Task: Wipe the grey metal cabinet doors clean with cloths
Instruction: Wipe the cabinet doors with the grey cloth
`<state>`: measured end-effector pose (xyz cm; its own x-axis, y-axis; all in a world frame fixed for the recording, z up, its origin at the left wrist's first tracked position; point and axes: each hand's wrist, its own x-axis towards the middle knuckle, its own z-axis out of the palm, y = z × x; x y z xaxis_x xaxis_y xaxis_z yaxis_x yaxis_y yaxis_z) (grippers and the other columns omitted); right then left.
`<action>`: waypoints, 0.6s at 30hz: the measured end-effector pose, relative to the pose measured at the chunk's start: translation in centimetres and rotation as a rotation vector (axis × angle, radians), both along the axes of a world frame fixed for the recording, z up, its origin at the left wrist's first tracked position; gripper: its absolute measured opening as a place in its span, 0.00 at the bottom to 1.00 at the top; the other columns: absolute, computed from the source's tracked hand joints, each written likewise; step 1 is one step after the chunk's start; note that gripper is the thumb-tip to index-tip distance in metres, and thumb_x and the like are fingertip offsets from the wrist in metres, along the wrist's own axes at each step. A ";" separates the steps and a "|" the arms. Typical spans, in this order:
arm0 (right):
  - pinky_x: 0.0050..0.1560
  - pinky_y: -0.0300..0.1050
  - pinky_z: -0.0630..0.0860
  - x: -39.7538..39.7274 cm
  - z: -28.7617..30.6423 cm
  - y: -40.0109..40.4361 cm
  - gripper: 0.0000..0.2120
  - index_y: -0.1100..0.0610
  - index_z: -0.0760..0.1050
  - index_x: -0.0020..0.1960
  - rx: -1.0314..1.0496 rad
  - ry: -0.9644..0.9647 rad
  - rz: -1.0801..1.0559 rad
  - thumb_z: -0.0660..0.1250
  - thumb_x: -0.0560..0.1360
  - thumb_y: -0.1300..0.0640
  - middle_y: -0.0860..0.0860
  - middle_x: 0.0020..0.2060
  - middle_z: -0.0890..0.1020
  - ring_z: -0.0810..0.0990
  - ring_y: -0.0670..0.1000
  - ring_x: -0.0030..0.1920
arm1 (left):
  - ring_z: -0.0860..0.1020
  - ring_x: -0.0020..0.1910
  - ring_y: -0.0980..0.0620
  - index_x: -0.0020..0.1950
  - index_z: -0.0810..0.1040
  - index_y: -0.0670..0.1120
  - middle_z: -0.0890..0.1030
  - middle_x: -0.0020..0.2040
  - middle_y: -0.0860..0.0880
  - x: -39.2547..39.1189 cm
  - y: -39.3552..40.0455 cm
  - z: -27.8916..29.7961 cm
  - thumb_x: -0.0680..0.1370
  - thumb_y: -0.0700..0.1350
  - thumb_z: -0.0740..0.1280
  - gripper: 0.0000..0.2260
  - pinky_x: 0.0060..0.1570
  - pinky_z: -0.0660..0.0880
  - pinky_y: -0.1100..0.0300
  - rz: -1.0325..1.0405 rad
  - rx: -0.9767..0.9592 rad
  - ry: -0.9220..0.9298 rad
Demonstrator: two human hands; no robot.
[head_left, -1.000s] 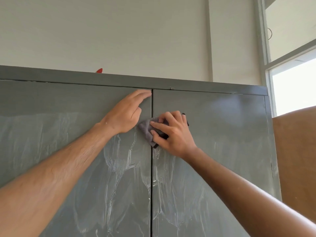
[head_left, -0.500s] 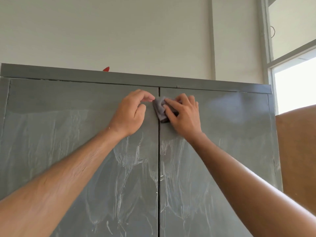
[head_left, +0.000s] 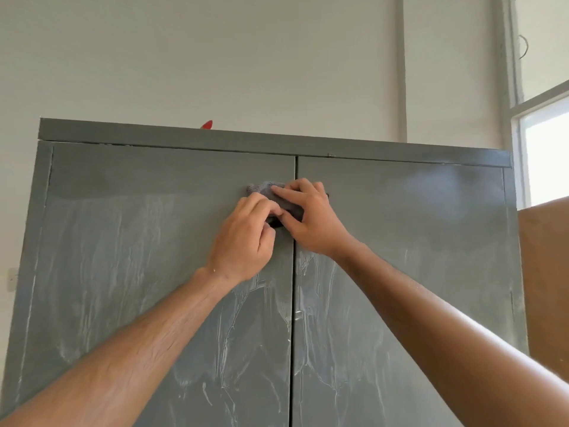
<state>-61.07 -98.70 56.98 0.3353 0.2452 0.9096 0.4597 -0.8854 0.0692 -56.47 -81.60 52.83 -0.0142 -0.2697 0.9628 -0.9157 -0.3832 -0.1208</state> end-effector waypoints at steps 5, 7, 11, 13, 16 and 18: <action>0.54 0.34 0.76 -3.9 3.4 -2.0 0.30 0.59 0.71 0.76 0.256 0.374 0.260 0.56 0.76 0.75 0.52 0.60 0.85 0.81 0.42 0.58 | 0.71 0.63 0.40 0.71 0.73 0.46 0.72 0.69 0.44 -2.0 -3.6 -2.3 0.77 0.53 0.64 0.24 0.64 0.68 0.46 0.541 -0.043 -0.010; 0.54 0.39 0.79 -4.3 4.2 -2.8 0.30 0.58 0.73 0.74 0.253 0.414 0.302 0.55 0.76 0.77 0.52 0.59 0.86 0.83 0.45 0.58 | 0.68 0.72 0.38 0.72 0.73 0.43 0.70 0.74 0.42 -2.6 -5.1 -1.7 0.78 0.55 0.63 0.25 0.72 0.64 0.42 0.590 -0.076 -0.047; 0.53 0.49 0.85 -4.3 5.7 -3.5 0.24 0.60 0.78 0.68 0.276 0.386 0.303 0.58 0.77 0.75 0.52 0.56 0.86 0.86 0.51 0.54 | 0.55 0.83 0.37 0.78 0.66 0.37 0.60 0.82 0.38 -1.5 -7.3 -0.9 0.84 0.56 0.57 0.29 0.81 0.53 0.39 0.614 -0.035 -0.040; 0.48 0.51 0.85 -3.8 5.8 -2.8 0.21 0.61 0.82 0.61 0.269 0.240 0.225 0.56 0.76 0.73 0.52 0.53 0.86 0.86 0.49 0.49 | 0.53 0.83 0.36 0.81 0.61 0.39 0.57 0.83 0.36 -0.8 -7.5 -1.9 0.85 0.58 0.55 0.31 0.81 0.53 0.38 0.627 -0.001 -0.025; 0.47 0.45 0.77 -2.7 5.0 -1.6 0.19 0.58 0.84 0.53 0.143 -0.029 0.092 0.55 0.76 0.64 0.48 0.48 0.84 0.82 0.47 0.47 | 0.52 0.83 0.34 0.81 0.63 0.41 0.56 0.83 0.36 0.2 -6.1 -3.7 0.86 0.57 0.53 0.28 0.80 0.55 0.36 0.683 0.069 -0.083; 0.47 0.46 0.75 -1.8 4.8 -1.5 0.18 0.56 0.84 0.52 0.131 -0.101 0.044 0.55 0.76 0.63 0.49 0.48 0.83 0.80 0.53 0.52 | 0.54 0.83 0.34 0.78 0.67 0.40 0.58 0.83 0.37 0.9 -4.1 -4.3 0.86 0.55 0.53 0.26 0.79 0.57 0.36 0.671 0.067 -0.089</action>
<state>-62.89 -100.16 61.78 0.2324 0.1345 0.9633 0.4950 -0.8689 0.0019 -55.54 -85.68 48.48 0.0985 -0.3070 0.9466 -0.4675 -0.8540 -0.2283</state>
